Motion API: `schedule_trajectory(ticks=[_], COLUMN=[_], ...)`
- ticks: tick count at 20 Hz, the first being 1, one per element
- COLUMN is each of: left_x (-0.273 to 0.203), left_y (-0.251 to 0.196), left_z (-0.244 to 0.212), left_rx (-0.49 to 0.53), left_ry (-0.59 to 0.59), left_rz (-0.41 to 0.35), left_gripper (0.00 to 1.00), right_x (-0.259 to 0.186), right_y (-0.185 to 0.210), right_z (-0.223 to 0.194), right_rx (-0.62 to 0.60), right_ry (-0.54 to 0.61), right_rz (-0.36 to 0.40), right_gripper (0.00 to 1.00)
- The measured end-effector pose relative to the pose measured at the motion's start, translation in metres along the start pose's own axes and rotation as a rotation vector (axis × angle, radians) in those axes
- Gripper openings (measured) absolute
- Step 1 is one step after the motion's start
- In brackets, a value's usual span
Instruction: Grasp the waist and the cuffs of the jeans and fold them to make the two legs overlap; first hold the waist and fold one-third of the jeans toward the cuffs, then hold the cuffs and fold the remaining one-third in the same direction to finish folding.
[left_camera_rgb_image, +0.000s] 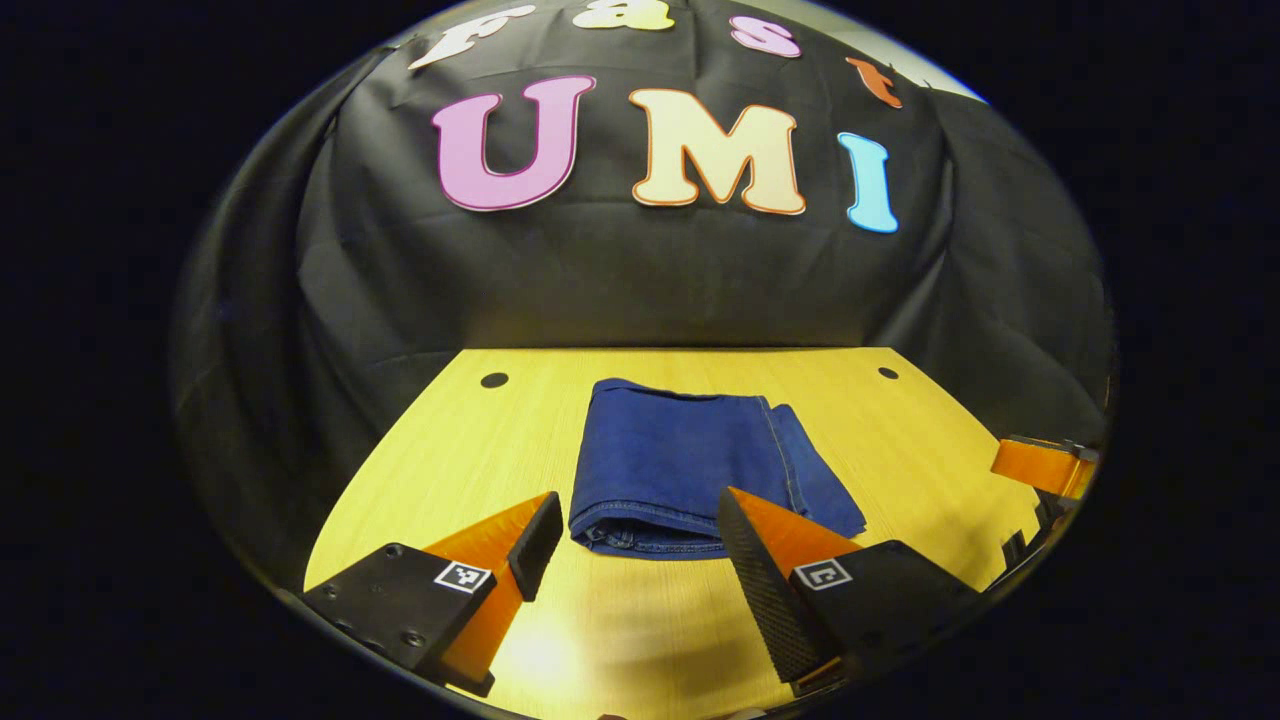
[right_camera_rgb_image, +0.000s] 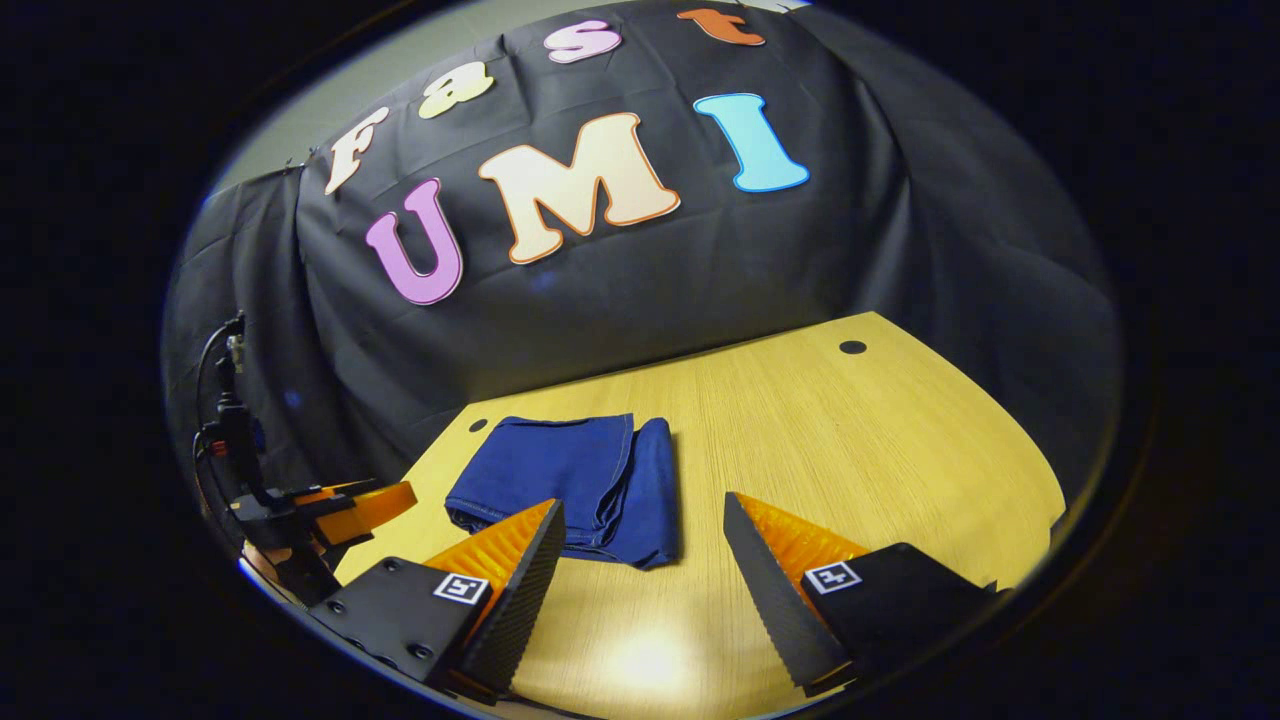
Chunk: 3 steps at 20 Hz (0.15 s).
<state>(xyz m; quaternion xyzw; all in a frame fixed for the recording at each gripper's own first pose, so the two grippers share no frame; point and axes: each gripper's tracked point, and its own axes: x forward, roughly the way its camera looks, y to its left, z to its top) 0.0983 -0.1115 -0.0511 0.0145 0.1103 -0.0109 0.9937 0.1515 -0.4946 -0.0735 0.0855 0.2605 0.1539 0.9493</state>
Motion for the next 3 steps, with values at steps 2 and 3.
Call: schedule_trajectory(ticks=[2,3], left_x=[0.0,-0.001], left_y=[-0.01,-0.018], left_z=[-0.001,0.001], left_rx=[-0.038,-0.051], left_ry=[0.018,0.016], left_rz=[-0.013,-0.029], left_gripper=[0.94,0.95], right_x=[-0.004,-0.007], right_y=[0.002,0.004], right_z=[0.001,0.001], right_rx=[-0.003,0.001], right_ry=[-0.007,-0.004], right_rz=[0.013,0.016], right_gripper=[0.99,0.99])
